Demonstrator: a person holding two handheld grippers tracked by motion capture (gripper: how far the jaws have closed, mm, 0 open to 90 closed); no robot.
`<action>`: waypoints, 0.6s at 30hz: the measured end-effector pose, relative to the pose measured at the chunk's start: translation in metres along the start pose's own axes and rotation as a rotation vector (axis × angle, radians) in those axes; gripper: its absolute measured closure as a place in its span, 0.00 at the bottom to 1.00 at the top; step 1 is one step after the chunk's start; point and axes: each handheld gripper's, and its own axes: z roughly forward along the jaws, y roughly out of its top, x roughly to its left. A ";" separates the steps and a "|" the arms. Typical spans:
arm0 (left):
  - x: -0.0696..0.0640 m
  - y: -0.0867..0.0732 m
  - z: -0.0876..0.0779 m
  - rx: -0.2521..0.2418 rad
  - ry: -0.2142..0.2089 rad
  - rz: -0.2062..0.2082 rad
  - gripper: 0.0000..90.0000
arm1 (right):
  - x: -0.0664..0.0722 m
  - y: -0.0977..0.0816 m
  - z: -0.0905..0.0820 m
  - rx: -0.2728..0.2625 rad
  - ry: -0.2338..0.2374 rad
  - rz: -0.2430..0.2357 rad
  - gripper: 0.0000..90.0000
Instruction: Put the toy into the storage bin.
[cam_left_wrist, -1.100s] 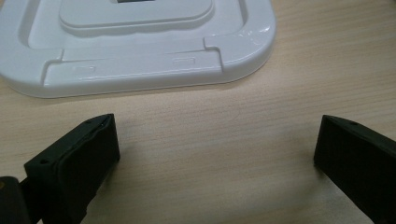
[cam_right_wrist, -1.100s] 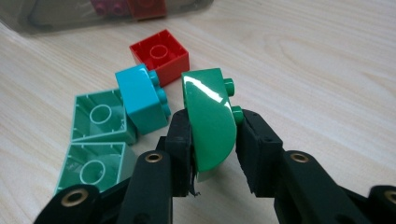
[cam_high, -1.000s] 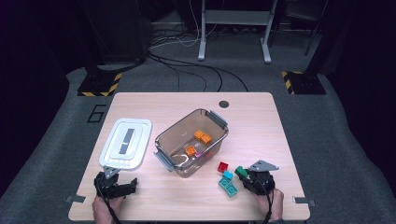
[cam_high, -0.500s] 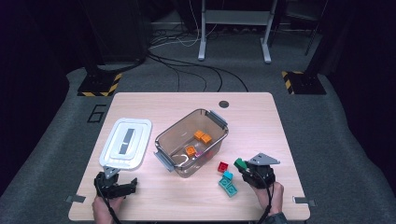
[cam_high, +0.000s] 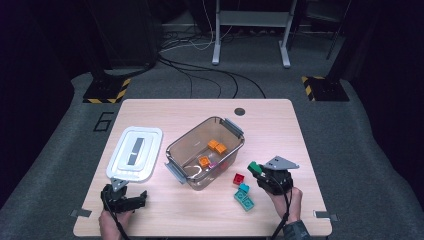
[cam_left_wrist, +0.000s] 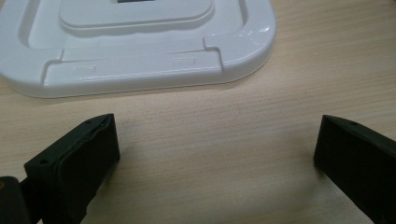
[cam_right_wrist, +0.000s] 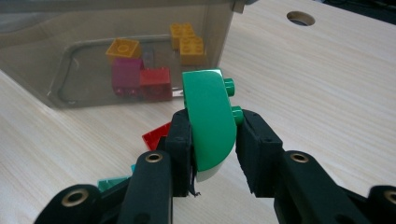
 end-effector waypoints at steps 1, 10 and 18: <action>0.000 0.000 0.000 0.000 0.000 0.000 0.00 | 0.000 0.002 0.000 -0.002 -0.001 -0.001 0.74; 0.000 0.000 0.000 0.000 0.000 -0.001 0.00 | -0.001 0.025 -0.005 -0.031 -0.005 -0.042 0.74; 0.000 0.000 0.000 0.001 -0.001 -0.001 0.00 | 0.001 0.047 -0.011 -0.064 -0.006 -0.082 0.74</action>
